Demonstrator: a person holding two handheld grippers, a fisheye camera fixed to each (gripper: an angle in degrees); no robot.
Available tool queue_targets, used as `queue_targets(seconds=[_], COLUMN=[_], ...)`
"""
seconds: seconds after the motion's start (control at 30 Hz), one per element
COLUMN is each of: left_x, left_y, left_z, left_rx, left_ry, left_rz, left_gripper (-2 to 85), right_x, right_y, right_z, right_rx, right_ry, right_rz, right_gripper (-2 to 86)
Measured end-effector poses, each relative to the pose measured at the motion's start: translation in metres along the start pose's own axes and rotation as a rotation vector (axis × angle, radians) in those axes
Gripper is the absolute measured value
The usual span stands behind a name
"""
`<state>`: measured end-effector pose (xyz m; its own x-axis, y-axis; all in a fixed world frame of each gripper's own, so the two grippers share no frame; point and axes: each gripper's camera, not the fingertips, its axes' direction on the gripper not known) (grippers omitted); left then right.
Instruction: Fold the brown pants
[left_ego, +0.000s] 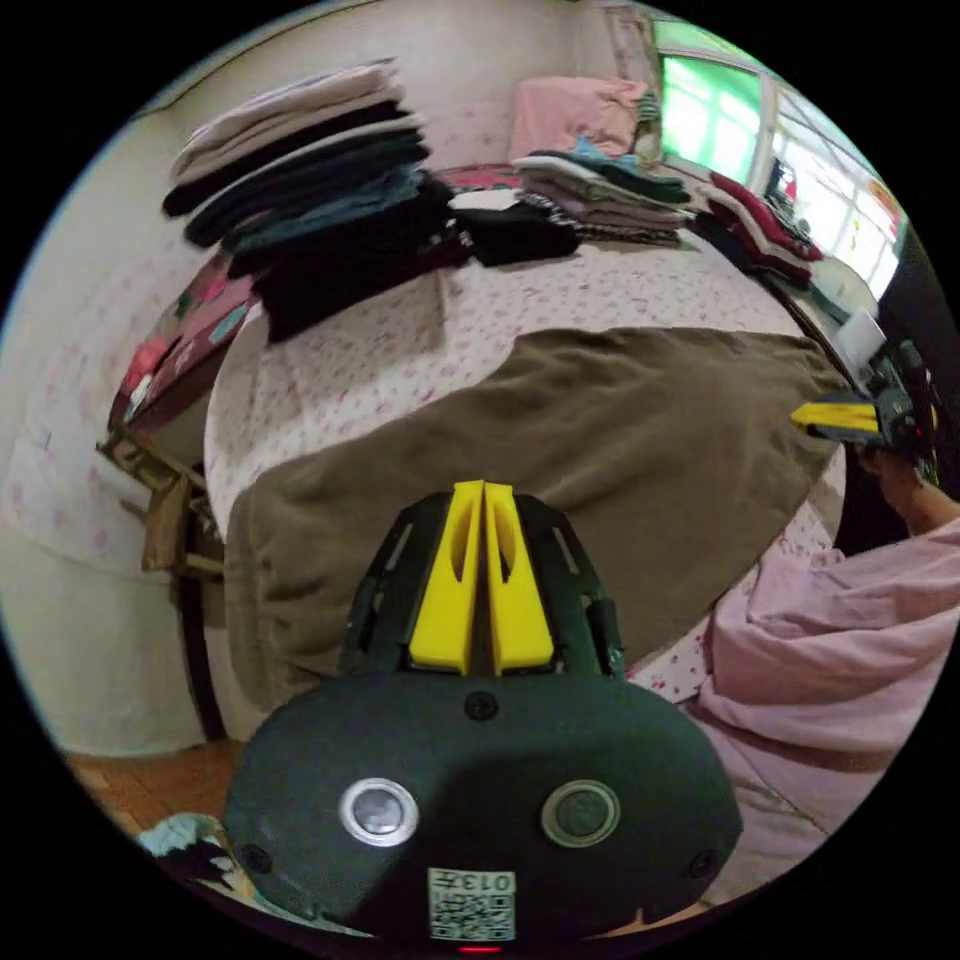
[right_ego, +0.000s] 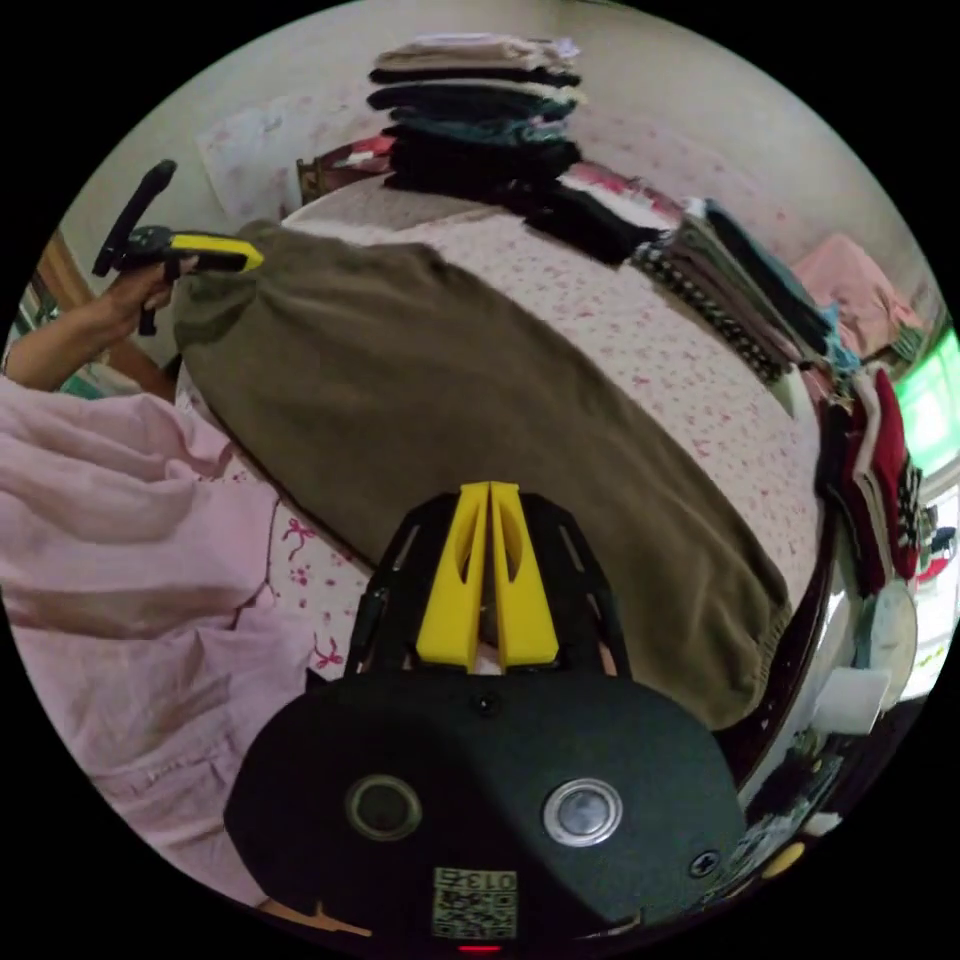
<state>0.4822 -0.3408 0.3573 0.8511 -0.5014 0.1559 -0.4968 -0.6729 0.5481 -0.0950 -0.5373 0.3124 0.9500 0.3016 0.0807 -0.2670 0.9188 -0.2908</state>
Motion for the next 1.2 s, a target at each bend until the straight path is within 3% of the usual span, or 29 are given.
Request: queue_targets(seconds=[0.3, 0.37, 0.5, 0.6, 0.8, 0.9, 1.0, 1.13, 1.2], left_x=[0.208, 0.225, 0.227, 0.272, 0.407, 0.434, 0.424, 0.449, 0.471], left_y=[-0.087, -0.09, -0.094, -0.108, -0.144, -0.148, -0.151, -0.157, -0.169], left_z=[0.093, 0.122, 0.134, 0.132, 0.182, 0.23, 0.247, 0.249, 0.255], left_rx=[-0.04, -0.126, -0.119, -0.028, -0.019, -0.151, -0.157, -0.022, 0.013], left_ry=[0.144, 0.125, 0.116, 0.132, 0.179, 0.139, 0.232, 0.297, 0.388], left_rz=[0.404, 0.42, 0.304, 0.401, 0.636, 0.657, 0.578, 0.613, 0.634], left_gripper=[-0.3, -0.4, -0.3, -0.3, -0.3, -0.3, 0.0, 1.2, 3.1], right_x=[0.098, 0.111, 0.126, 0.146, 0.175, 0.184, 0.199, 0.208, 0.222], right_y=[0.056, 0.072, 0.088, 0.114, 0.125, 0.142, 0.168, 0.225, 0.273], right_z=[0.006, 0.009, -0.004, -0.027, -0.008, -0.004, -0.019, -0.055, -0.063], right_rx=[-0.092, -0.069, -0.124, -0.051, -0.055, -0.046, -0.063, 0.116, 0.243], right_ry=[0.131, 0.083, 0.04, 0.092, 0.127, 0.083, 0.051, 0.063, -0.059], right_rz=[0.314, 0.336, 0.361, 0.407, 0.449, 0.44, 0.502, 0.63, 0.773], right_gripper=[0.3, 0.3, 0.3, 0.4, 0.4, 0.5, 0.8, 1.9, 3.4])
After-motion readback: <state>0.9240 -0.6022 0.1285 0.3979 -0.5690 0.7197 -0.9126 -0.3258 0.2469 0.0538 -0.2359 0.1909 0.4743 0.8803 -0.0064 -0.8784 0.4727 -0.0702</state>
